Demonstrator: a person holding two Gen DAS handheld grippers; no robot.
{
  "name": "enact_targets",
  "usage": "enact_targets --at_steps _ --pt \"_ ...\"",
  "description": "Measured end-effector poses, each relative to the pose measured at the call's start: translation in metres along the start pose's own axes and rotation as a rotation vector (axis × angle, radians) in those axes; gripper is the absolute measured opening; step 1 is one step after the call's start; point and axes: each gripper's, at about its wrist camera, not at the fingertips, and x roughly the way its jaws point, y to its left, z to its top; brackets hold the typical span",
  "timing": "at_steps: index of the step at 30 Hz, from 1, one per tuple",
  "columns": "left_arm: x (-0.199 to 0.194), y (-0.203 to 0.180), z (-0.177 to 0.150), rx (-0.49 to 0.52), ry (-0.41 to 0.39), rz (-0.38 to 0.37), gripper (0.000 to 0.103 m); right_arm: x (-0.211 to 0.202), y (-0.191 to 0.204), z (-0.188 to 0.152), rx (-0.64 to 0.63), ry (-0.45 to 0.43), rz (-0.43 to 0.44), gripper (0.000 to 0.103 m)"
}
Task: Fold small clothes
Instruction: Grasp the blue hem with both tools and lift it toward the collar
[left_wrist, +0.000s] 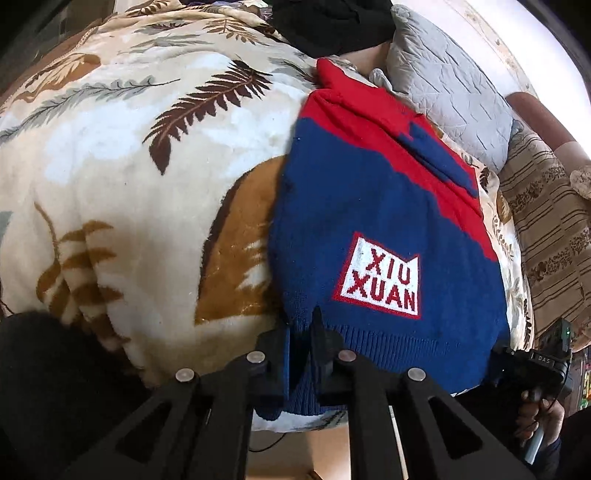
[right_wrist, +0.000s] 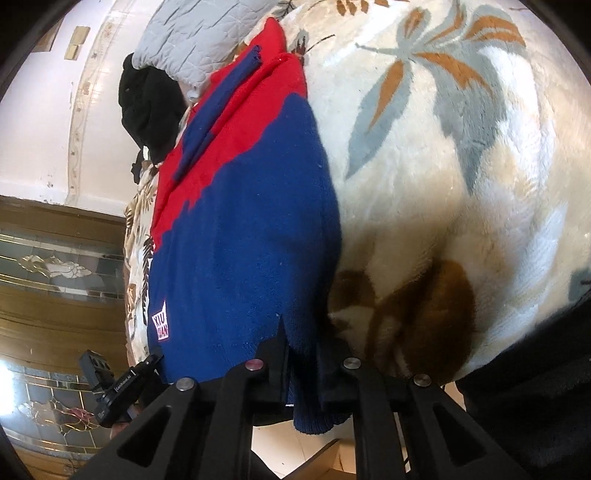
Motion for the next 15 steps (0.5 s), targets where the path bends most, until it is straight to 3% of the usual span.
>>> enact_targets --at_steps 6,15 --pt "-0.020 0.010 -0.016 0.017 -0.005 -0.002 0.009 0.000 0.004 -0.002 -0.011 -0.004 -0.007 0.015" --pt "-0.039 0.003 -0.015 0.039 -0.064 -0.013 0.008 -0.021 0.015 -0.002 -0.043 -0.040 -0.014 0.010"
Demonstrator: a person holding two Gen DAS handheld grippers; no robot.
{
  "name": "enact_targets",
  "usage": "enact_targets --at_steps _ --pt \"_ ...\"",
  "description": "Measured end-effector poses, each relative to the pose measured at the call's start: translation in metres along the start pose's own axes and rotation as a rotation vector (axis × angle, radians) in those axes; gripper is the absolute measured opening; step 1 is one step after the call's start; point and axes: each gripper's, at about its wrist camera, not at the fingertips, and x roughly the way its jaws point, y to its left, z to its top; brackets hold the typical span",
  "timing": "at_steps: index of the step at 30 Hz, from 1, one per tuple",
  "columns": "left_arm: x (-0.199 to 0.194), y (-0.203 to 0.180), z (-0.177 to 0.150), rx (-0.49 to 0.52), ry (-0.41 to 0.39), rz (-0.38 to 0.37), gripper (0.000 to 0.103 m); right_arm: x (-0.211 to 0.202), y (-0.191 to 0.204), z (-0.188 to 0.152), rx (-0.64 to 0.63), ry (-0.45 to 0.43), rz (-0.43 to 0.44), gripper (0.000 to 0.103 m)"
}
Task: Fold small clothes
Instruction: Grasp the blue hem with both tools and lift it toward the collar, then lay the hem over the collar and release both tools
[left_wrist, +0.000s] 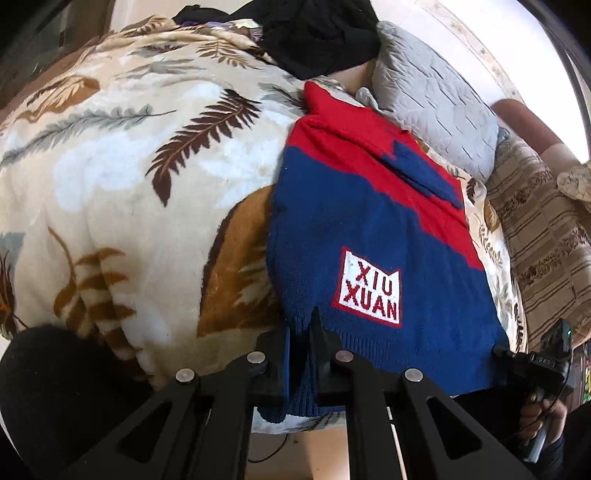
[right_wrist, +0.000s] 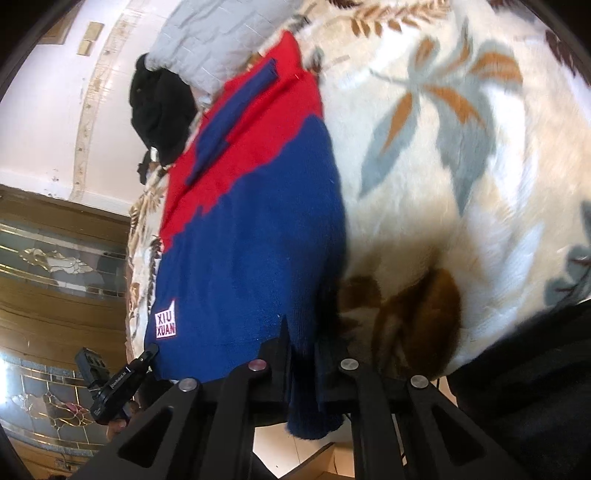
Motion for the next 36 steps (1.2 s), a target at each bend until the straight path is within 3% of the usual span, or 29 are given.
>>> enact_targets --at_steps 2,5,8,10,11,12,17,18,19,21,23,26,30,31,32,33,34,35,36 --pt "0.018 0.006 -0.003 -0.018 0.060 0.016 0.009 0.009 -0.006 0.001 0.005 0.035 -0.011 0.014" --pt "0.015 0.001 -0.002 0.003 0.044 0.032 0.010 0.016 0.002 -0.002 -0.022 0.053 -0.016 0.016" --pt "0.017 -0.003 -0.001 0.023 0.045 0.029 0.017 0.024 -0.001 -0.003 -0.007 0.062 0.033 0.049" --pt "0.018 -0.003 0.000 0.025 0.056 0.035 0.015 0.026 0.000 -0.001 -0.008 0.068 0.020 0.043" --pt "0.016 -0.003 0.003 0.026 0.059 0.030 0.008 0.026 0.002 0.001 -0.016 0.071 0.003 0.019" --pt "0.014 -0.005 0.006 0.026 0.053 0.021 0.008 0.025 0.002 0.003 -0.014 0.081 0.013 0.009" --pt "-0.034 -0.014 0.026 0.020 -0.110 -0.082 0.008 -0.015 0.023 0.019 -0.029 -0.014 0.121 0.009" --pt "-0.029 -0.012 0.027 0.021 -0.100 -0.064 0.008 -0.014 0.022 0.021 -0.034 -0.013 0.110 0.009" --pt "-0.014 -0.007 0.026 0.011 -0.038 -0.045 0.008 -0.008 0.017 0.022 -0.024 0.004 0.097 0.009" --pt "0.024 0.003 0.018 -0.025 0.142 0.004 0.008 0.018 0.000 0.020 0.037 0.093 0.061 0.009" --pt "0.020 -0.009 0.021 0.044 0.124 0.029 0.008 0.032 0.005 0.023 0.026 0.148 0.045 0.009" --pt "-0.009 -0.036 0.060 0.096 -0.001 -0.022 0.008 0.017 0.031 0.061 0.009 0.072 0.154 0.009" --pt "-0.027 -0.079 0.154 0.139 -0.206 -0.084 0.008 -0.013 0.074 0.150 -0.042 -0.149 0.274 0.011" --pt "-0.020 -0.084 0.181 0.126 -0.247 -0.083 0.012 -0.015 0.078 0.181 -0.022 -0.238 0.303 0.012" --pt "-0.008 -0.086 0.205 0.124 -0.283 -0.086 0.023 -0.008 0.078 0.209 -0.011 -0.303 0.318 0.016" --pt "0.007 -0.087 0.224 0.130 -0.300 -0.059 0.040 0.005 0.075 0.228 0.006 -0.317 0.319 0.038" --pt "0.023 -0.084 0.237 0.122 -0.297 0.000 0.087 0.023 0.068 0.244 0.046 -0.302 0.256 0.061" --pt "0.049 -0.081 0.249 0.097 -0.271 0.124 0.099 0.037 0.062 0.249 0.089 -0.304 0.146 0.095" --pt "0.062 -0.075 0.249 0.081 -0.250 0.186 0.097 0.045 0.058 0.244 0.100 -0.313 0.103 0.094"
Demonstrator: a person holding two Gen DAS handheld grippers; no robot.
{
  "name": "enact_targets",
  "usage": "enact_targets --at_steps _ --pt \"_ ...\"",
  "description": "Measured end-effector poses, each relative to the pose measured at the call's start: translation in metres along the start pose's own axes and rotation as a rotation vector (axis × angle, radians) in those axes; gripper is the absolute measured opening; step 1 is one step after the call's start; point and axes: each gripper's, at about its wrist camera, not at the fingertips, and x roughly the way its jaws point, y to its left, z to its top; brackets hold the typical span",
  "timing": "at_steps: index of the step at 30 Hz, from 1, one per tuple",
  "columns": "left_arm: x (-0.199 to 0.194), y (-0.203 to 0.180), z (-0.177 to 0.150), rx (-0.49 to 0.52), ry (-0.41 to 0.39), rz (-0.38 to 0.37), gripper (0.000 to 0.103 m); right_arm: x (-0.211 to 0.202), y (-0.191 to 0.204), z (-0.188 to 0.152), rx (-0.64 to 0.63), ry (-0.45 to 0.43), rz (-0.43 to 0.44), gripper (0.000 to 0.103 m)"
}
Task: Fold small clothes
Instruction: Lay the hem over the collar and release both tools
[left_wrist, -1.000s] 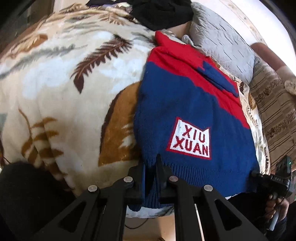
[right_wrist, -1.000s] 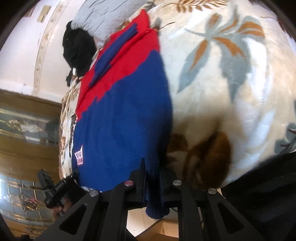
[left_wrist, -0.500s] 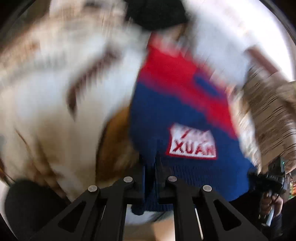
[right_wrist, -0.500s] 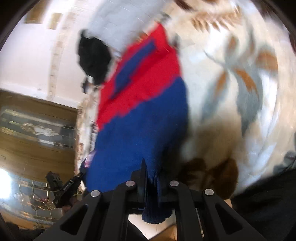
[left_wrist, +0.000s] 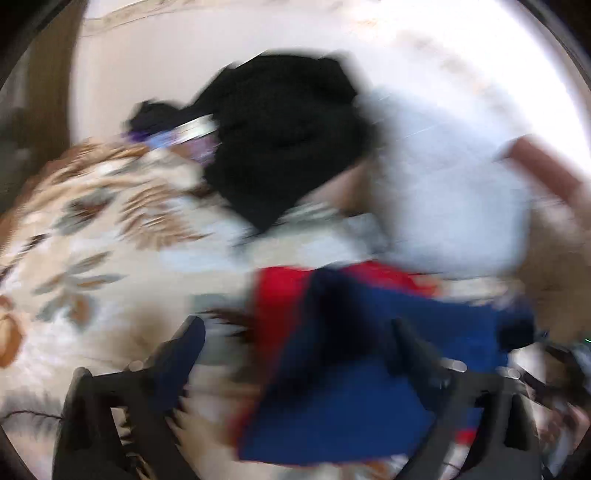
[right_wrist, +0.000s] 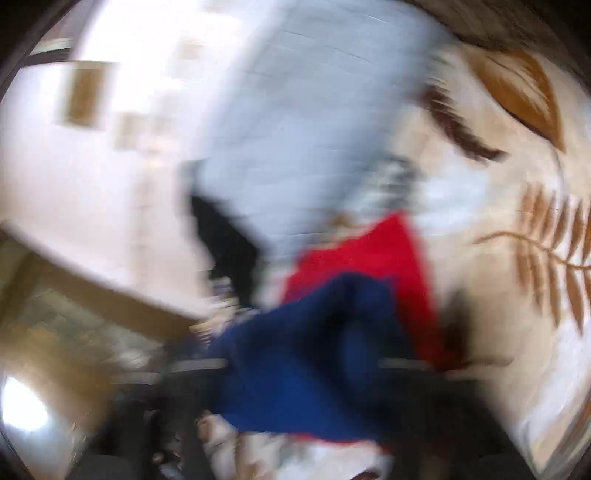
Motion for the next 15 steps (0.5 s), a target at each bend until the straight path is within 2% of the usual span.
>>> enact_targets --at_steps 1,3,5,7,9,11,13,15 --pt "0.009 0.007 -0.009 -0.022 0.031 0.042 0.097 0.002 -0.005 -0.012 -0.003 0.016 0.013 0.094" --pt "0.008 0.023 -0.032 -0.058 0.040 0.002 0.097 -0.014 -0.014 -0.041 -0.013 0.020 0.035 0.093" --pt "-0.008 0.036 -0.063 -0.068 0.020 0.003 0.097 -0.029 -0.026 -0.069 -0.016 0.047 0.052 0.093" --pt "-0.011 0.037 -0.077 -0.065 0.031 -0.018 0.097 -0.033 -0.042 -0.089 0.032 0.079 0.046 0.093" --pt "-0.007 0.030 -0.085 -0.048 0.051 -0.043 0.097 -0.022 -0.046 -0.095 0.076 0.096 0.057 0.093" --pt "0.008 0.023 -0.082 -0.043 0.073 -0.023 0.097 -0.003 -0.040 -0.092 0.076 0.094 0.017 0.093" --pt "0.030 0.022 -0.077 -0.074 0.110 -0.013 0.097 0.009 -0.036 -0.085 0.122 0.062 -0.015 0.093" --pt "0.046 0.029 -0.075 -0.141 0.153 0.010 0.097 0.015 -0.034 -0.077 0.175 0.018 0.005 0.093"
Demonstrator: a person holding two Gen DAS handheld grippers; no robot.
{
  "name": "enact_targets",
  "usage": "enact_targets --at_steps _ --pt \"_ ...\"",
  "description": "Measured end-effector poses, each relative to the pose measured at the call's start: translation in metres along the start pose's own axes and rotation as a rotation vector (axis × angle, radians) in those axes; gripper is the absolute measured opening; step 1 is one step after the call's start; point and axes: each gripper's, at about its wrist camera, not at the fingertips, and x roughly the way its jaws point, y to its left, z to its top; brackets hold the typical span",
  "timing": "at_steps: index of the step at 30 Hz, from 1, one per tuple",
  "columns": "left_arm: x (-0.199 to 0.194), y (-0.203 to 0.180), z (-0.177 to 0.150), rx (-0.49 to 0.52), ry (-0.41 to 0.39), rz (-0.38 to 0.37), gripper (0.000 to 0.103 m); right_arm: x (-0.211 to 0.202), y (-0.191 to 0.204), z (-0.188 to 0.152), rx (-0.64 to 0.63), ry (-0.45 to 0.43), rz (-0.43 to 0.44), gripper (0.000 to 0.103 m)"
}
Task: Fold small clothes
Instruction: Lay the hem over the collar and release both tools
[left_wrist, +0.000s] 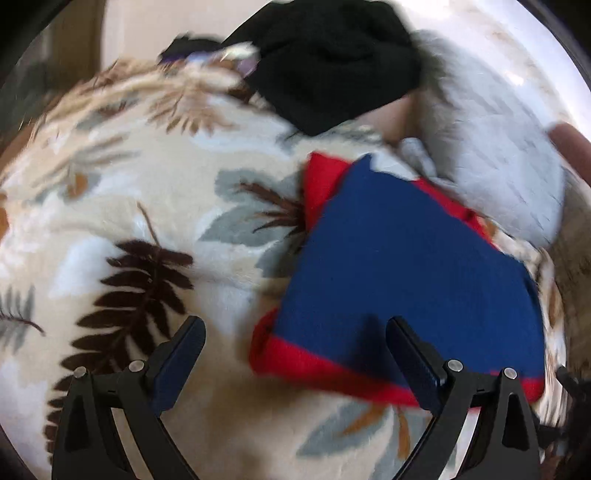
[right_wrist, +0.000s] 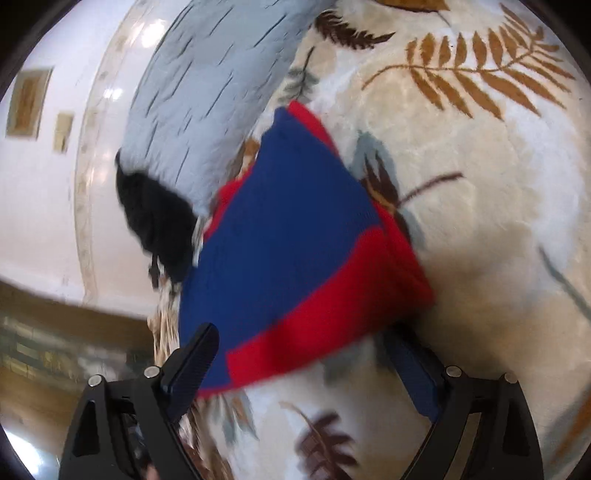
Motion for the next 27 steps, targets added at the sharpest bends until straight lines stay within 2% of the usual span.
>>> enact_targets --at_steps 1,2,3,4,5,6,9,11,13,15,16,17,18,19,20,22,24,27 --pt "0.010 0.003 0.002 -0.041 0.029 -0.009 0.087 0.005 -0.001 0.003 0.039 -0.029 0.004 0.093" --pt "0.014 0.003 0.005 -0.063 0.037 0.033 0.069 0.013 0.000 0.007 0.054 -0.050 -0.013 0.087" --pt "0.015 0.001 0.009 -0.061 0.031 0.044 0.059 0.019 0.000 0.008 0.055 -0.055 -0.038 0.074" --pt "0.012 -0.004 0.013 -0.049 0.045 0.015 0.031 0.033 -0.001 0.012 0.062 -0.023 -0.066 0.023" --pt "0.009 -0.008 0.016 -0.042 0.064 -0.027 0.014 0.040 -0.001 0.017 0.054 0.006 -0.076 0.013" --pt "-0.003 -0.014 0.019 -0.032 0.043 -0.011 0.014 0.039 0.006 0.019 0.019 0.004 -0.097 0.013" --pt "-0.054 -0.023 0.016 0.008 -0.074 -0.030 0.011 0.005 0.042 0.019 -0.109 -0.020 -0.054 0.011" --pt "-0.088 -0.019 -0.005 0.004 -0.110 -0.056 0.010 -0.026 0.058 0.012 -0.187 -0.031 -0.036 0.010" --pt "-0.105 -0.011 -0.037 0.026 -0.125 -0.026 0.011 -0.043 0.052 0.000 -0.233 0.019 -0.057 0.010" --pt "-0.093 0.009 -0.071 0.002 -0.050 0.022 0.016 -0.045 0.027 -0.014 -0.260 0.089 -0.119 0.015" --pt "-0.080 0.025 -0.092 -0.023 0.021 0.037 0.016 -0.048 0.009 -0.022 -0.254 0.120 -0.133 0.018" --pt "-0.075 0.039 -0.108 -0.040 0.042 0.032 0.020 -0.049 -0.014 -0.031 -0.233 0.162 -0.166 0.032" --pt "-0.083 0.048 -0.116 -0.047 0.011 0.016 0.027 -0.055 -0.027 -0.037 -0.222 0.174 -0.170 0.045" --pt "-0.094 0.053 -0.121 -0.045 -0.011 0.032 0.038 -0.068 -0.036 -0.041 -0.218 0.160 -0.116 0.046" --pt "-0.104 0.056 -0.120 -0.044 -0.027 0.055 0.038 -0.078 -0.038 -0.042 -0.217 0.150 -0.116 0.057" --pt "-0.119 0.056 -0.108 -0.032 -0.072 0.064 0.039 -0.097 -0.032 -0.038 -0.242 0.096 -0.130 0.064" --pt "-0.122 0.048 -0.087 0.015 -0.095 0.037 0.040 -0.107 -0.016 -0.029 -0.306 0.032 -0.128 0.064" --pt "-0.114 0.023 -0.050 0.106 -0.112 -0.013 0.041 -0.102 0.010 -0.015 -0.381 -0.001 -0.124 0.064"
